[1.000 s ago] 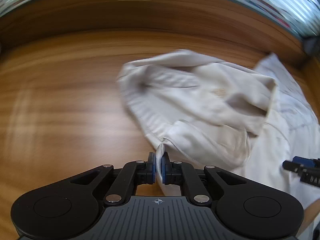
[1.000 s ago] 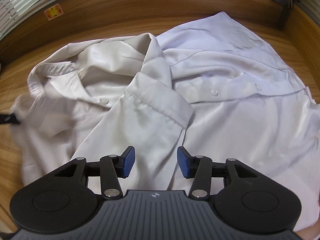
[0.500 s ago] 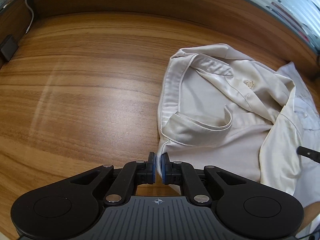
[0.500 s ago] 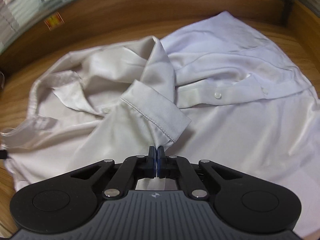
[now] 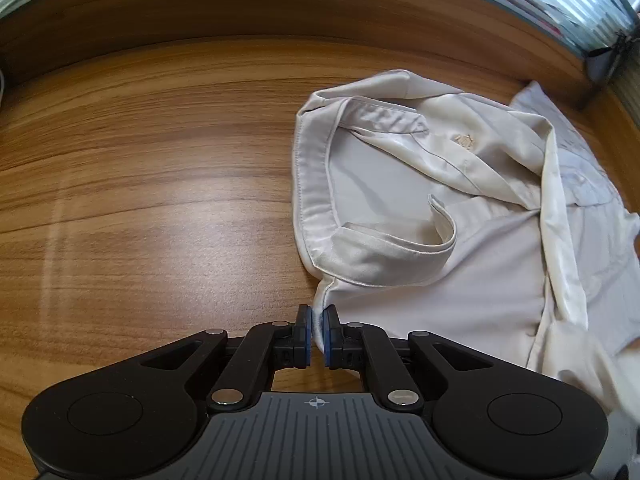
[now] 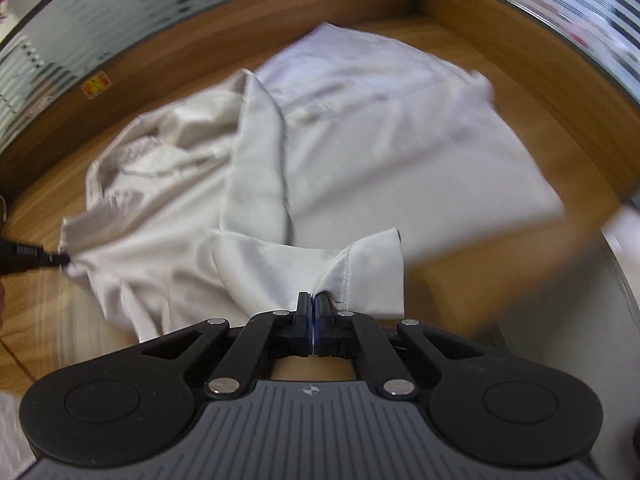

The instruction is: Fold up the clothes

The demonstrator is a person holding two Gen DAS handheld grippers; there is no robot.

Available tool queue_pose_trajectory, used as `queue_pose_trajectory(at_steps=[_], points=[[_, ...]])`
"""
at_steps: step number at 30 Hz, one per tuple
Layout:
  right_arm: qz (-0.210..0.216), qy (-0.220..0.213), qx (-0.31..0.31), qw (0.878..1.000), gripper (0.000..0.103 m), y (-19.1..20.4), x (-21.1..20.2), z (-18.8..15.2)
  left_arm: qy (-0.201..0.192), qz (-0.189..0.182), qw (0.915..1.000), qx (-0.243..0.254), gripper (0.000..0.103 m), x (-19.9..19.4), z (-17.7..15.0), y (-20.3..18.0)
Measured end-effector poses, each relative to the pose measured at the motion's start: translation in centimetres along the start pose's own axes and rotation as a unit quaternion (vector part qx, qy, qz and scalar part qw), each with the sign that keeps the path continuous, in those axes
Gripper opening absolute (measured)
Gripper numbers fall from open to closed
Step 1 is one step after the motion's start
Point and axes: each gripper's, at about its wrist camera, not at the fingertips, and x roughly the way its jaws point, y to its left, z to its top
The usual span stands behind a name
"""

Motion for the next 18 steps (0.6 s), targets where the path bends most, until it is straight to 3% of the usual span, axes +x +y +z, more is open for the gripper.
queue_pose_trajectory(at_steps=[8,11,14,18], points=[[-0.065,0.105,0.030,0.992,0.001,-0.2,-4.9,-10.5,0.006,-0.021,0.9996,0.018,0.008,0.5,0.3,0.5],[-0.064,0.130,0.023,0.989,0.003,0.6,-5.9,-12.7,0.007,-0.030,0.9994,0.018,0.009,0.6,0.4,0.7],[-0.049,0.120,0.014,0.991,0.016,2.0,-6.8,-13.0,0.011,-0.036,0.9992,0.013,0.009,0.7,0.4,1.0],[-0.002,0.071,-0.009,0.997,0.029,4.8,-6.9,-11.3,0.013,-0.044,0.9989,0.007,0.009,0.5,0.5,1.2]])
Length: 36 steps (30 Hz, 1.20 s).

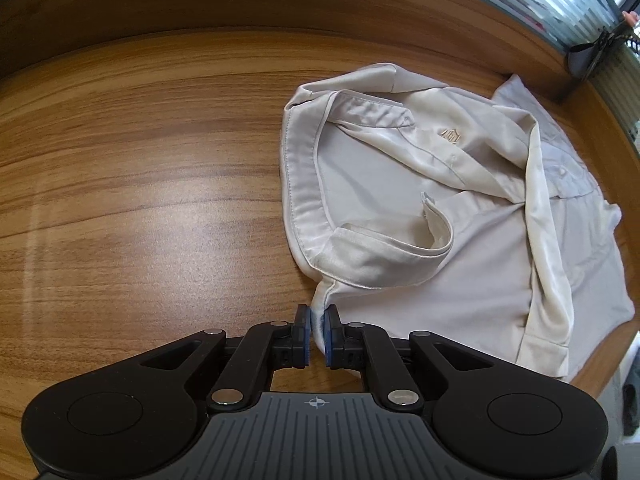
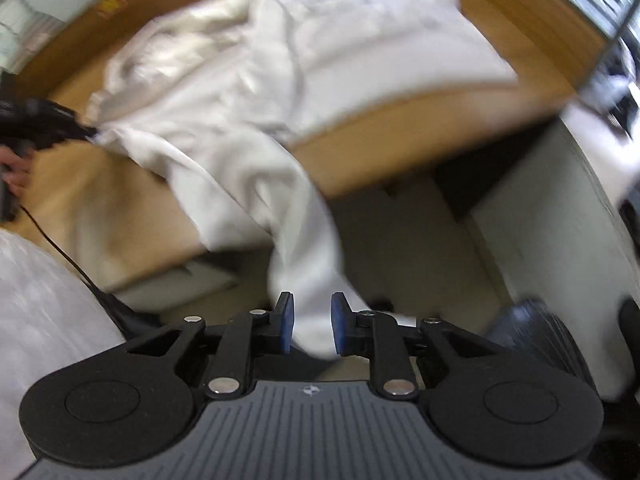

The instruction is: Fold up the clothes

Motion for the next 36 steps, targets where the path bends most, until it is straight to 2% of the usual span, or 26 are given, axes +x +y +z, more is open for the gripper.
queue_pose_trajectory(at_steps=[2,7,12,15,19,26,31,32,33,34,36], points=[[0.022,-0.021,-0.017,0.999,0.034,1.5,0.7,1.3,-0.001,-0.002,1.0000,0.003,0.009,0.0,0.0,0.0],[0.067,-0.051,-0.068,0.994,0.034,5.7,4.7,4.9,0.007,-0.005,0.9998,0.018,0.009,0.1,-0.1,-0.2],[0.078,-0.056,-0.120,0.988,0.037,9.0,9.2,7.3,0.006,-0.004,0.9995,0.032,0.009,-0.1,-0.5,-0.5],[0.067,-0.056,-0.140,0.986,0.037,10.4,11.2,8.1,0.006,-0.004,0.9995,0.030,0.010,-0.1,-0.6,-0.3],[0.030,-0.064,-0.130,0.989,0.037,9.8,12.5,8.7,0.009,-0.004,0.9999,0.013,0.010,-0.1,-0.8,0.3],[-0.050,-0.061,-0.082,0.993,0.037,4.7,13.7,9.2,0.013,0.001,0.9999,0.009,0.010,0.0,-1.0,0.3],[-0.034,-0.039,-0.064,0.997,0.036,3.4,15.5,9.3,0.016,0.001,0.9999,0.006,0.010,0.1,-0.7,0.3],[-0.027,-0.034,-0.063,0.997,0.028,3.4,15.8,9.3,0.016,0.001,0.9999,0.005,0.010,0.1,-0.6,0.3],[-0.021,-0.030,-0.064,0.997,0.012,3.5,16.1,9.2,0.016,0.001,0.9999,0.006,0.010,0.1,-0.6,0.3],[-0.017,-0.026,-0.064,0.997,0.004,3.7,16.3,9.2,0.015,0.001,0.9999,0.006,0.010,0.0,-0.5,0.3],[-0.007,-0.024,-0.060,0.998,0.001,4.0,16.1,9.0,0.012,0.002,0.9999,0.007,0.009,-0.2,-0.4,0.3]])
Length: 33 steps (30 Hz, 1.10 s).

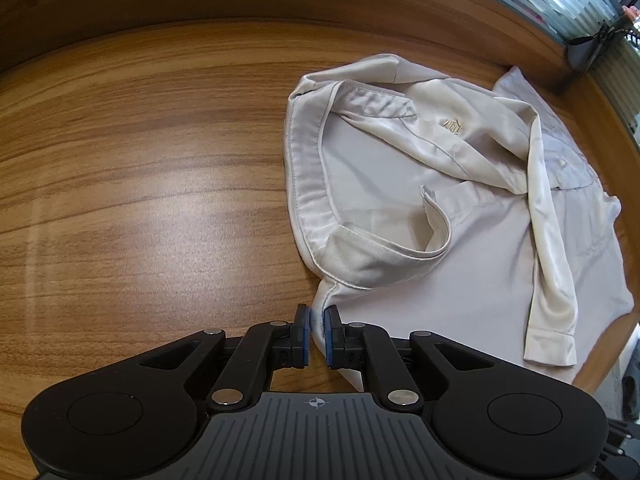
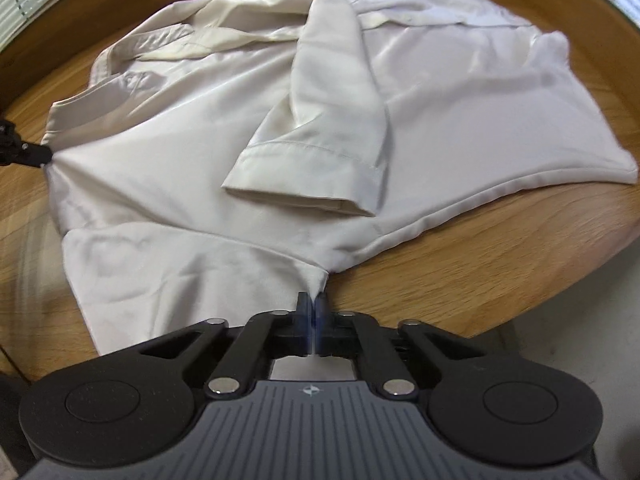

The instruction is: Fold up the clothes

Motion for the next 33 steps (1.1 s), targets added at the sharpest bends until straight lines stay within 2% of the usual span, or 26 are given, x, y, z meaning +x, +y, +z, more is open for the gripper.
queue_pose_trajectory(at_steps=[5,11,14,16,18,20,24,33], points=[[0.023,0.001,0.011,1.000,0.001,0.9,-2.2,-1.2,-0.007,0.007,1.0000,-0.001,0.009,-0.8,0.4,0.4],[0.026,0.024,0.033,0.999,0.001,1.1,-2.9,-3.3,0.001,0.032,0.9995,0.004,0.009,-1.2,-0.4,2.8],[0.018,0.039,0.031,0.999,0.006,1.4,-2.7,-3.8,-0.001,0.040,0.9992,0.001,0.011,-1.6,-0.3,4.0],[0.004,0.040,0.022,0.999,0.008,1.7,-2.9,-3.5,-0.007,0.037,0.9993,-0.004,0.025,-1.9,0.2,4.6],[-0.005,0.028,0.021,0.999,0.020,1.9,-3.6,-3.1,-0.014,0.032,0.9994,-0.008,0.038,-2.0,1.0,4.7],[-0.014,0.017,0.024,0.999,0.021,2.2,-4.4,-2.7,-0.027,0.031,0.9991,-0.004,0.045,-2.0,1.8,4.3],[-0.028,-0.002,0.046,0.999,0.028,2.6,-5.9,-2.2,-0.047,0.021,0.9982,0.031,0.048,-1.6,4.0,3.2],[-0.041,-0.032,0.080,0.995,0.029,3.6,-7.9,-2.1,-0.072,0.011,0.9875,0.140,0.047,1.0,8.3,-0.3]])
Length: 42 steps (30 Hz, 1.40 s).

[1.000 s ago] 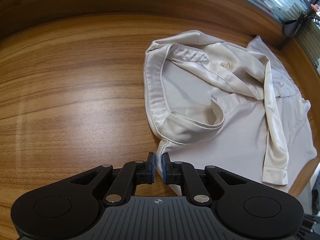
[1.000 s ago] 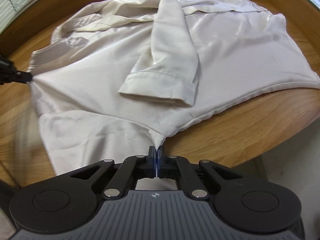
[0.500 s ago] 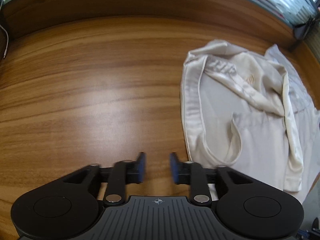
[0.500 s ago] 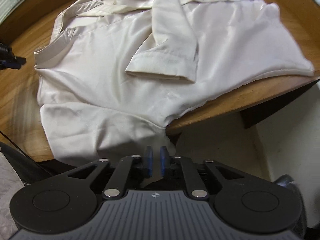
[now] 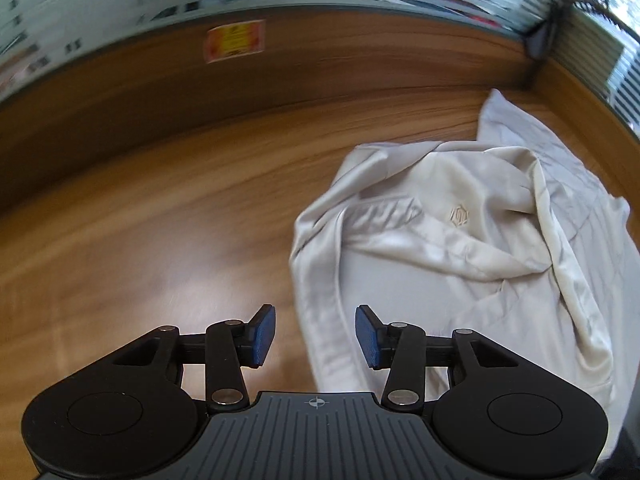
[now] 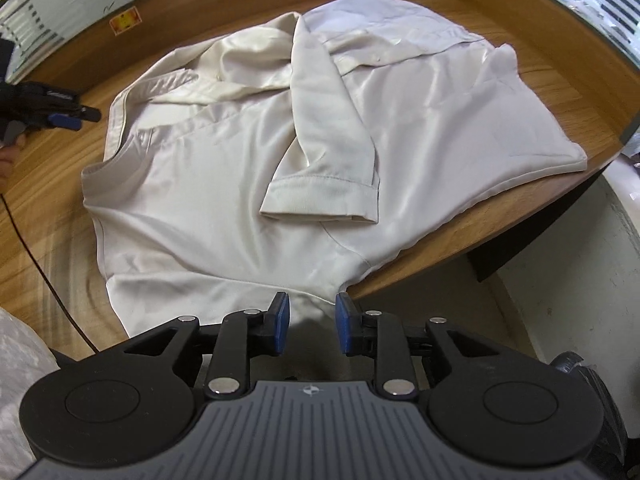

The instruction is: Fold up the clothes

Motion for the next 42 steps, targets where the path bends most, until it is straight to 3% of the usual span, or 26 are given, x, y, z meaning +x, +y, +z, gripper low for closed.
queue_pose_trajectory(at_steps=[11,14,16,19,21,30,33,38,40,42], points=[[-0.026,0.006,0.033,0.999,0.030,-0.1,-0.4,0.1,-0.003,0.008,0.9990,0.044,0.047,4.4,3.3,-1.7],[-0.031,0.008,0.033,0.999,0.030,-0.1,-0.5,0.3,0.001,0.033,0.9982,0.050,0.035,5.4,3.5,-2.0],[-0.033,0.008,0.029,0.999,0.030,0.0,-0.5,0.6,0.010,0.047,0.9978,0.045,0.016,5.8,3.5,-1.8],[-0.035,0.008,0.021,0.999,0.030,0.1,-0.5,1.1,0.007,0.057,0.9981,0.024,0.005,5.6,3.1,-0.8],[-0.036,0.008,0.016,0.999,0.030,0.1,-0.4,1.4,-0.009,0.058,0.9982,0.009,0.004,4.6,2.7,0.2],[-0.029,0.002,0.001,1.000,0.030,0.5,0.1,2.8,-0.058,0.070,0.9949,-0.045,0.002,-0.4,0.6,5.1],[-0.025,0.002,-0.001,1.000,0.030,0.8,0.4,3.1,-0.043,0.071,0.9941,-0.070,0.002,-0.5,-0.2,7.4],[-0.022,0.003,-0.010,1.000,0.030,1.5,1.1,3.6,-0.025,0.042,0.9954,-0.083,0.004,-0.6,-0.8,8.8],[-0.021,0.003,-0.013,1.000,0.031,1.7,1.3,3.8,-0.027,0.022,0.9964,-0.077,0.019,-0.7,-0.8,8.5],[-0.021,0.003,-0.016,1.000,0.033,1.9,1.4,3.9,-0.029,0.008,0.9973,-0.066,0.026,-0.7,-0.5,7.7]])
